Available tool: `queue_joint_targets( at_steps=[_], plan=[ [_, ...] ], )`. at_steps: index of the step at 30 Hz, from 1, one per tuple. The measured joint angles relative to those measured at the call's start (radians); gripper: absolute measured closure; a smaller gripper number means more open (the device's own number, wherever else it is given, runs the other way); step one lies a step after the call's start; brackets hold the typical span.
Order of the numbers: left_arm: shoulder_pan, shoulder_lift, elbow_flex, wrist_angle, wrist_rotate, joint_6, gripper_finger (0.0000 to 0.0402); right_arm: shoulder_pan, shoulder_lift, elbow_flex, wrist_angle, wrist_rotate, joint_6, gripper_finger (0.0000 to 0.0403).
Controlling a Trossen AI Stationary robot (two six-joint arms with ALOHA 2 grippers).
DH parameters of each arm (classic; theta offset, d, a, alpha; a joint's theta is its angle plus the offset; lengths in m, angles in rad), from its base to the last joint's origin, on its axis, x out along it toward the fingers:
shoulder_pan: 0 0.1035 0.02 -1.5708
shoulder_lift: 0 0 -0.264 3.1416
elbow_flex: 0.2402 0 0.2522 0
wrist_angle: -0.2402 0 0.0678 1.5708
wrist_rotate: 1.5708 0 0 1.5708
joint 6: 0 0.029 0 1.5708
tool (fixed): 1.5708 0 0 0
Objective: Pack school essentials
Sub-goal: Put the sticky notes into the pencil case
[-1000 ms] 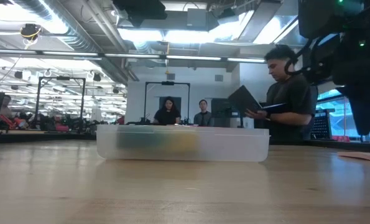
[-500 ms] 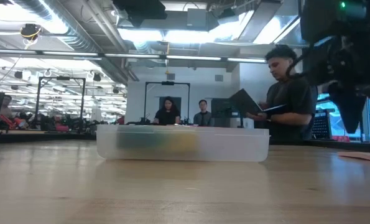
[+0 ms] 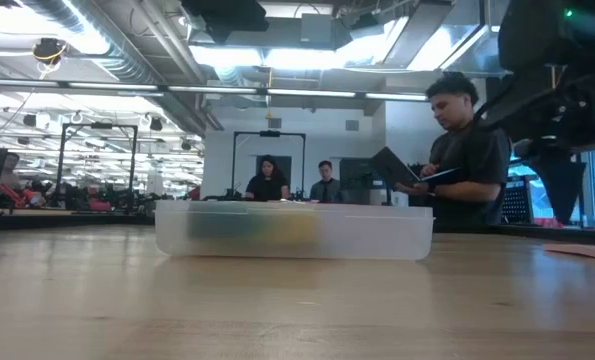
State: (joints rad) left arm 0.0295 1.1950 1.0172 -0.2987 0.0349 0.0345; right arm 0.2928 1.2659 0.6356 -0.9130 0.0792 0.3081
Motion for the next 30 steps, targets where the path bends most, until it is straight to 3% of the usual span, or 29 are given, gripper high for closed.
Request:
queue_joint_targets(
  at_steps=[7,30],
  plan=[
    [0.0,0.0,0.0,0.0,0.0,0.0,0.0302,-0.002,-0.013,-0.049,0.04,-0.047,0.023,0.0008],
    [0.0,0.0,0.0,0.0,0.0,0.0,0.0302,-0.003,0.006,-0.05,0.043,0.008,0.05,0.0008]
  ],
)
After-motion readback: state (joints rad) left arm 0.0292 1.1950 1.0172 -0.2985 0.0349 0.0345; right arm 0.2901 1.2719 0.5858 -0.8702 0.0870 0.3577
